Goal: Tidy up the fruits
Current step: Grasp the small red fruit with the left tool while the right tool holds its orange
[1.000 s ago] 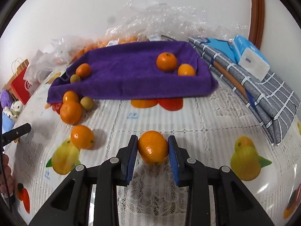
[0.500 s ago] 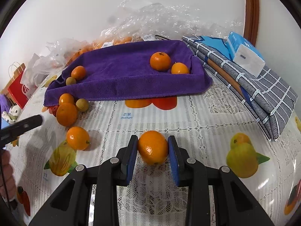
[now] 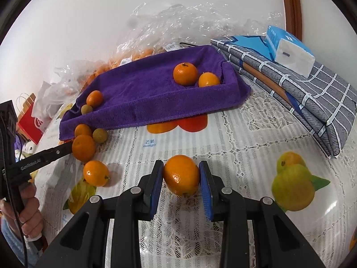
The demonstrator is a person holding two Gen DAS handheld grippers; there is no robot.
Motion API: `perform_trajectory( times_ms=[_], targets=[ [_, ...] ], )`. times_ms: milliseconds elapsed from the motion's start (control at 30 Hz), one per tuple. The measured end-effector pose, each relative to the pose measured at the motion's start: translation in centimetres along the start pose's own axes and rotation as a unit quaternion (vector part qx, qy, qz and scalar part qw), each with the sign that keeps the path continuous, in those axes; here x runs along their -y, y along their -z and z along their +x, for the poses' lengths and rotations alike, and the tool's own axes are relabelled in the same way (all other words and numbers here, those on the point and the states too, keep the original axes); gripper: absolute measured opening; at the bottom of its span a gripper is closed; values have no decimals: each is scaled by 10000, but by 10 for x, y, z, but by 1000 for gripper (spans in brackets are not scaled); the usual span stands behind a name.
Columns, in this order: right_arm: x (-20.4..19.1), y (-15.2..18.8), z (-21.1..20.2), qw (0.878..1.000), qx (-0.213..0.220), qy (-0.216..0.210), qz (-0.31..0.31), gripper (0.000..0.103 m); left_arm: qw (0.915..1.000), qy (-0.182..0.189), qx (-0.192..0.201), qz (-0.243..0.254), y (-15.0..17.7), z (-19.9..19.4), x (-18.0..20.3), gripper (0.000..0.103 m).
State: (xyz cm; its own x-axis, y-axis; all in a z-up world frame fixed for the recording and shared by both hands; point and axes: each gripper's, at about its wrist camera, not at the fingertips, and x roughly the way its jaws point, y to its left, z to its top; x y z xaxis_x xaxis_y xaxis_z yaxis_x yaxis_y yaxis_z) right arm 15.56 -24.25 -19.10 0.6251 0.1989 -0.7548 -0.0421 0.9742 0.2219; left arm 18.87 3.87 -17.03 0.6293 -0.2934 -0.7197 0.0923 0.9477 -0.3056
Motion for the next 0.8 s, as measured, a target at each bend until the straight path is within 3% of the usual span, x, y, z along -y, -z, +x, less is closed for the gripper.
perform_trajectory(
  times_ms=[200,367,567,800],
  targets=[
    [3,0,-1,9999,32,-37,109,32,9994,315,-64,-158,-4,6,0,29],
    [5,0,-1,9998,42,-7,174,32,9998,78,69,141,0,3,9,24],
    [8,1,-2,9997,74,-26,235,32,9997,-97,231,35,3,-8,-1,24],
    [7,0,-1,9997,44,56,231,32,9999,-94,29,-63,3,-7,-13,25]
  ],
)
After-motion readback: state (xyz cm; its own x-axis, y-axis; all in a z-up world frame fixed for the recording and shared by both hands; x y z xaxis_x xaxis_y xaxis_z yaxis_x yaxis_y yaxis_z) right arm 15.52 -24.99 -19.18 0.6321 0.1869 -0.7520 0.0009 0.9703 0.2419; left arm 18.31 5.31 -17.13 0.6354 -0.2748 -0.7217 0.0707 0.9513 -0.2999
